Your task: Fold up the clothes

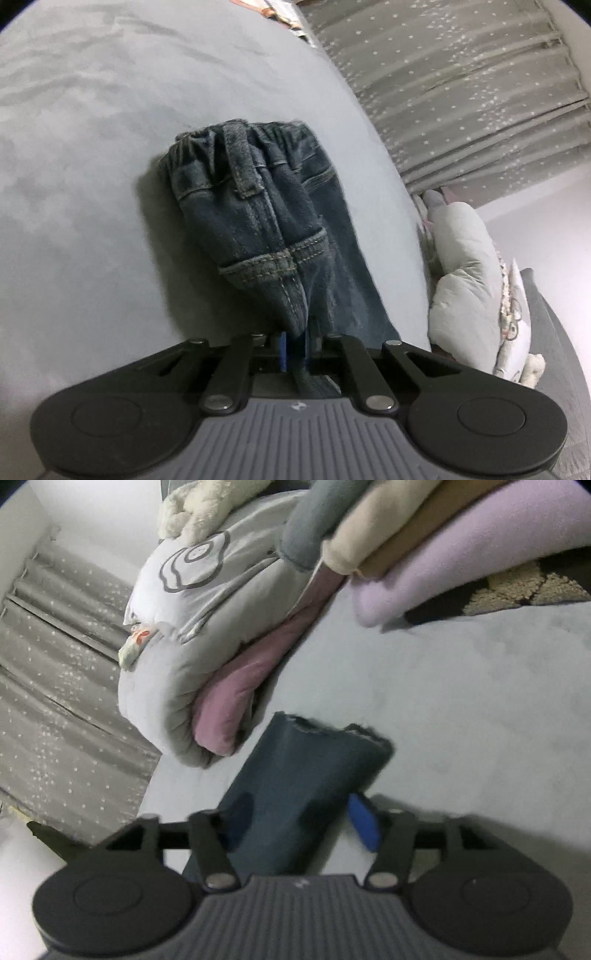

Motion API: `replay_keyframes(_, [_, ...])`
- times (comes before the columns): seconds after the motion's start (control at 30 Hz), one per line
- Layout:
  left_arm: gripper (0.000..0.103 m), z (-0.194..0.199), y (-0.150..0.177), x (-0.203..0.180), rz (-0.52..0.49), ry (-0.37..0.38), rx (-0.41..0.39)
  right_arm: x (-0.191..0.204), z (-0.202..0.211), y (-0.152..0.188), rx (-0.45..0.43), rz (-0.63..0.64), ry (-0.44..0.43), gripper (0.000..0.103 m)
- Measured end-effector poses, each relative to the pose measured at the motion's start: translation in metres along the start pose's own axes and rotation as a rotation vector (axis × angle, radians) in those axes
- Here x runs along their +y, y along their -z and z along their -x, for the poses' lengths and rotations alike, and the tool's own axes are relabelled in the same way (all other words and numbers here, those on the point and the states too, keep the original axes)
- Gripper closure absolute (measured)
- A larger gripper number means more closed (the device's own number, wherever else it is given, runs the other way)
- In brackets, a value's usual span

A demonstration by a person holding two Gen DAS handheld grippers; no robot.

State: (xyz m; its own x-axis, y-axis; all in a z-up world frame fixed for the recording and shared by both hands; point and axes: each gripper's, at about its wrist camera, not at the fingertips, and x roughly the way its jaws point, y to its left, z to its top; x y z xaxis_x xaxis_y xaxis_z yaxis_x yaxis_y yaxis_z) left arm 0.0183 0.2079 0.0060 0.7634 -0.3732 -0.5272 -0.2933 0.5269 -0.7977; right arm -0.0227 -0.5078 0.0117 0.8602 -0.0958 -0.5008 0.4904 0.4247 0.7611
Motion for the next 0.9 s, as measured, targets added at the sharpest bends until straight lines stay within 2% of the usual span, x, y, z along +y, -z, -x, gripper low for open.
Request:
replay_keyframes(0.03, [0.098,0.0,0.0,0.0,-0.005,-0.004,-0.001,-0.002,-0.002,0.002,0.001,-0.004,0.004,0.043])
replay_keyframes(0.13, [0.087,-0.008,-0.002,0.0,0.004,-0.016,-0.003,0.004,-0.008,0.006,-0.007,0.025,-0.002,0.03])
replay_keyframes(0.2, [0.077,-0.016,-0.003,0.003,0.015,-0.029,0.003,0.013,-0.015,0.012,-0.007,0.09,-0.012,0.034])
replay_keyframes(0.23, [0.075,-0.018,-0.003,0.005,0.021,-0.031,0.002,0.017,-0.019,0.016,-0.005,0.125,-0.007,0.049])
replay_keyframes(0.27, [0.074,-0.02,-0.004,0.006,0.028,-0.033,0.002,0.021,-0.025,0.021,-0.007,0.171,0.014,0.073])
replay_keyframes(0.3, [0.076,-0.022,-0.006,0.009,0.042,-0.02,0.001,0.022,-0.03,0.024,-0.012,0.198,0.036,0.078])
replay_keyframes(0.33, [0.081,-0.024,-0.007,0.007,0.023,-0.007,-0.005,0.021,-0.033,0.023,-0.017,0.205,0.034,0.084])
replay_keyframes(0.37, [0.091,-0.025,-0.007,0.005,0.002,0.007,-0.011,0.021,-0.033,0.022,-0.022,0.202,0.019,0.087])
replay_keyframes(0.4, [0.094,-0.023,-0.007,0.0,-0.023,0.009,-0.021,0.021,-0.033,0.021,-0.025,0.201,0.008,0.088])
replay_keyframes(0.5, [0.096,-0.018,-0.007,-0.006,-0.041,0.026,-0.041,0.031,-0.025,0.018,-0.066,0.226,-0.032,0.091])
replay_keyframes(0.53, [0.097,-0.012,-0.008,-0.005,-0.002,0.058,-0.046,0.035,-0.021,0.017,-0.079,0.235,-0.044,0.091])
replay_keyframes(0.73, [0.1,0.006,-0.013,-0.004,0.045,0.111,-0.072,0.07,0.008,0.008,-0.149,0.274,-0.134,0.092])
replay_keyframes(0.9, [0.1,0.012,-0.009,-0.004,0.036,0.105,-0.04,0.072,0.031,-0.001,-0.161,0.227,-0.158,0.092])
